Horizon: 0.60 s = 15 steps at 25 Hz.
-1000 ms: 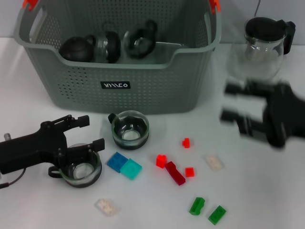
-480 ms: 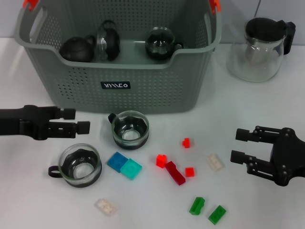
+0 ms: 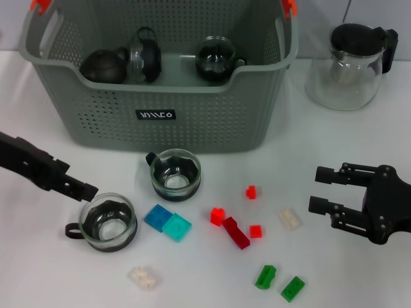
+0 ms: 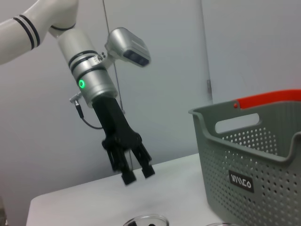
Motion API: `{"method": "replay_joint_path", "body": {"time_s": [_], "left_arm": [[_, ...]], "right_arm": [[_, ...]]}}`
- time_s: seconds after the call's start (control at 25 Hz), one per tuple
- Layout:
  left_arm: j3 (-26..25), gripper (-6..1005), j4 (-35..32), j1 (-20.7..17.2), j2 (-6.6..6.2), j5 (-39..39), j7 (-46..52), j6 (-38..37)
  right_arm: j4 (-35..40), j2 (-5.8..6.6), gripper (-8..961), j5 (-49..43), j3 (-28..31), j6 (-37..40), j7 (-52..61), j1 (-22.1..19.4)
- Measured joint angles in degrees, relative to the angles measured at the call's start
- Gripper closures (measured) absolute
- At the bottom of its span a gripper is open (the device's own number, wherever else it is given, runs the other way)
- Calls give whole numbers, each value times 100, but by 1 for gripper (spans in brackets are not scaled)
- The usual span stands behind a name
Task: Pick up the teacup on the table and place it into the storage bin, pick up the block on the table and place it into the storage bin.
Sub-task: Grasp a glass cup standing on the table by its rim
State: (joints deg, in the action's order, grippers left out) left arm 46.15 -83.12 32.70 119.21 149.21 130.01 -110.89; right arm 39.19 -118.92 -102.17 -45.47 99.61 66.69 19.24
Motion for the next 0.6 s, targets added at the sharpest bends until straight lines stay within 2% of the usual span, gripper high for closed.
{"method": "replay_joint_path", "body": {"time_s": [0.32,0.36,0.48,0.6], "left_arm": [[876,131,-81,59,493,1002,181,686],[1047,131,-65,-6,521,1066,278,826],[1476,168,-11,-169,504,1166,611,1113],[1647,206,-8,-219,509,1262,752,1211]], "right_arm": [[-1,-2,397,0,188,39,5,52],[-27,-16,397,0,223,45,10,80],[-67,-19,397,0,243,51,19,104],[-131,-2,396,-2,262,54,22,122]]}}
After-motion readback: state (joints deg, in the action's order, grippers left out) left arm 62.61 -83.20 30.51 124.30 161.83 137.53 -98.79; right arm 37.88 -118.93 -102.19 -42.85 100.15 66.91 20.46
